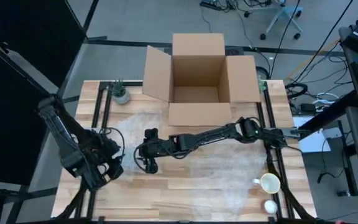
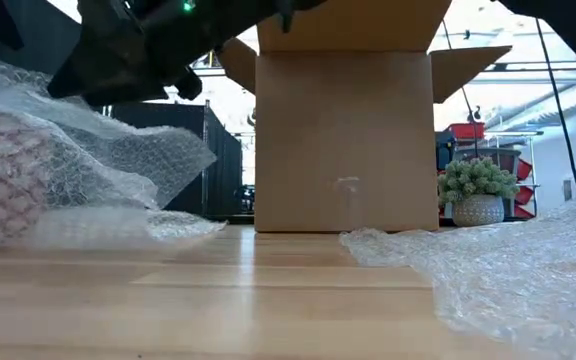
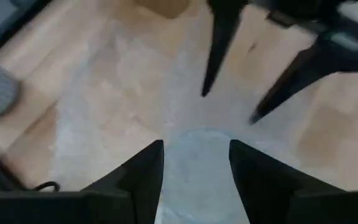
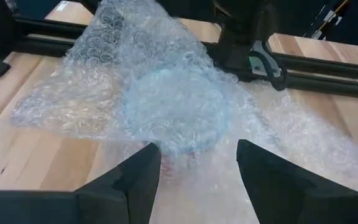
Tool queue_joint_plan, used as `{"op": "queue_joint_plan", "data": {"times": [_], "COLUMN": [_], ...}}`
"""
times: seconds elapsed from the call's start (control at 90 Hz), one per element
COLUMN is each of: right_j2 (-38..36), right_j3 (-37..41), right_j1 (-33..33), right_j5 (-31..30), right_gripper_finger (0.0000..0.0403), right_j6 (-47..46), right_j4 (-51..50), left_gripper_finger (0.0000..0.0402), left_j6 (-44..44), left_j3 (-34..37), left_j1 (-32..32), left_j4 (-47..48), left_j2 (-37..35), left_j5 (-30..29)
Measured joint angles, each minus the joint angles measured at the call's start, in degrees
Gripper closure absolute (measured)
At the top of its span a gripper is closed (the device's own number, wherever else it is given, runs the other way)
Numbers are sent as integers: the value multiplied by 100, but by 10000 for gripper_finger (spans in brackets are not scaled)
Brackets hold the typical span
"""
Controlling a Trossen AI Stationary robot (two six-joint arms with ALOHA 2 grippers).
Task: Wrap mug
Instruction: Wrap the red patterned mug with the left transparent bubble wrap
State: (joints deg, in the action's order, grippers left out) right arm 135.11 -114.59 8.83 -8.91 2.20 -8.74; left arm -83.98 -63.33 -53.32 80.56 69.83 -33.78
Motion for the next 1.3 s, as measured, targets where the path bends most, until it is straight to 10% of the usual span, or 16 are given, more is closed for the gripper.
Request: {"op": "queue_joint_plan", "data": {"times": [1.3], "right_j2": [-2], "right_j3": [0], "right_j1": [-17], "right_j5": [-8], "right_gripper_finger": [206], "right_j6": [22], "right_j4": [-350], "left_gripper_finger": [231], "left_j6": [2115], "left_j3": [2773], "left_j1": [1099], "left_j4": [-3952], "left_j2": [-38], "left_j5": [1640]}}
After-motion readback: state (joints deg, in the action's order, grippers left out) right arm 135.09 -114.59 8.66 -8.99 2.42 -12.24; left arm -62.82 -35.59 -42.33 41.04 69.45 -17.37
